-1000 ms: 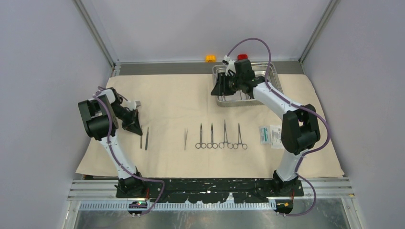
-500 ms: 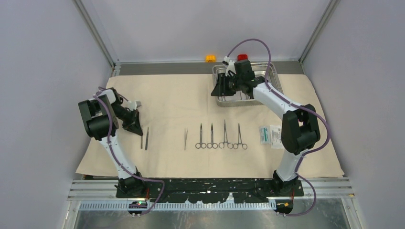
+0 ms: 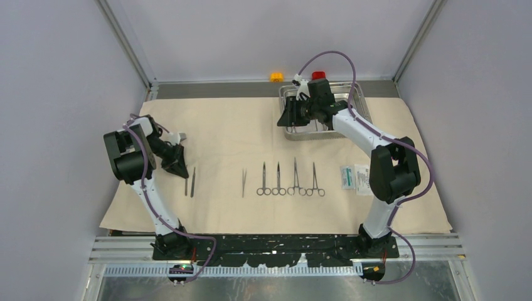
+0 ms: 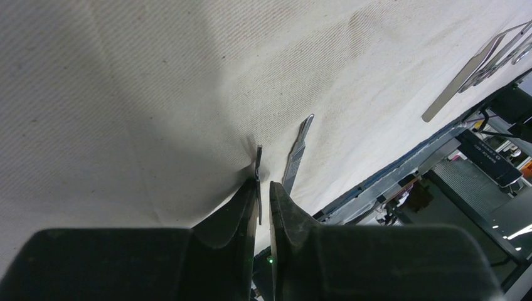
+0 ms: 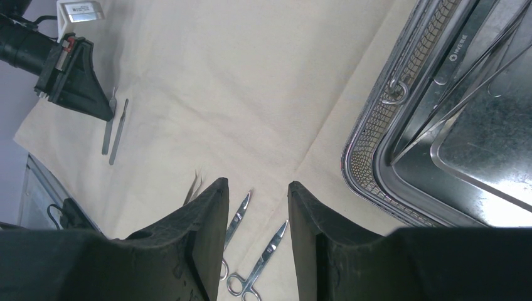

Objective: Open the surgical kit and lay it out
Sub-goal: Place the medical item in the surgical kit.

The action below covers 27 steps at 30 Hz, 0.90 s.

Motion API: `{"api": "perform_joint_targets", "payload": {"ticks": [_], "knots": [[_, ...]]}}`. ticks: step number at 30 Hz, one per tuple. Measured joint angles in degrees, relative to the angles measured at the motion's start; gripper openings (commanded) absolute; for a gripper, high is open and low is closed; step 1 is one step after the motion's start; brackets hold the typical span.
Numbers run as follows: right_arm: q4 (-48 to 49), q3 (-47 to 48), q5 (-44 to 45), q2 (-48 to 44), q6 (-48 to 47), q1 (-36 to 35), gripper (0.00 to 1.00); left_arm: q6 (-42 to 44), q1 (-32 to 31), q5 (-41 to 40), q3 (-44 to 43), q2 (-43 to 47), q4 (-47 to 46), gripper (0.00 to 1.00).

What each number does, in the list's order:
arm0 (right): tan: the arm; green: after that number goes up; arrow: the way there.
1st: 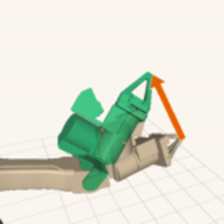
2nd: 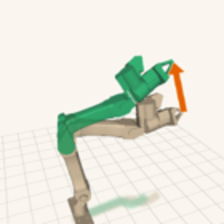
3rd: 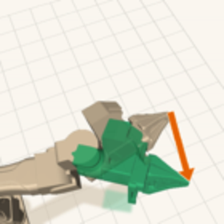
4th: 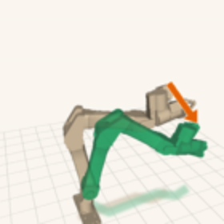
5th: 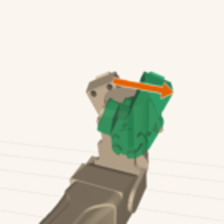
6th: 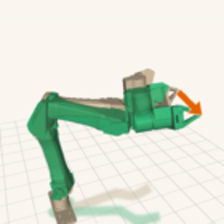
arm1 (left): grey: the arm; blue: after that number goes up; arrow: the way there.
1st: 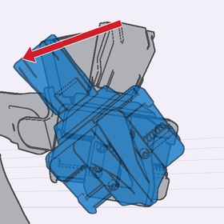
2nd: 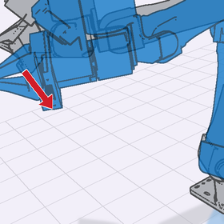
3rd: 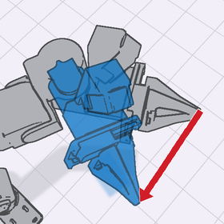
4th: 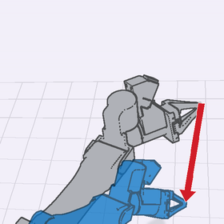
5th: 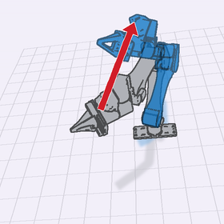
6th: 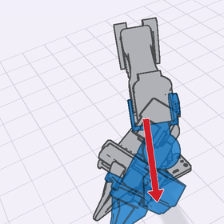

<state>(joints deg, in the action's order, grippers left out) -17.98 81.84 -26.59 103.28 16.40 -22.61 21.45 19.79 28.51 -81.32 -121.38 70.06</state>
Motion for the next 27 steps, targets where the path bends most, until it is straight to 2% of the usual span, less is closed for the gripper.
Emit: {"api": "perform_joint_targets", "payload": {"ticks": [20, 27], "knots": [[0.0, -0.1, 0.0, 0.4, 0.0, 0.1, 0.45, 0.0, -1.3, -1.5, -0.2, 0.1, 0.5, 0.17], [0.0, -0.1, 0.0, 0.4, 0.0, 0.2, 0.45, -0.2, -1.6, -2.3, -0.2, 0.6, 0.3, 0.29]]}}
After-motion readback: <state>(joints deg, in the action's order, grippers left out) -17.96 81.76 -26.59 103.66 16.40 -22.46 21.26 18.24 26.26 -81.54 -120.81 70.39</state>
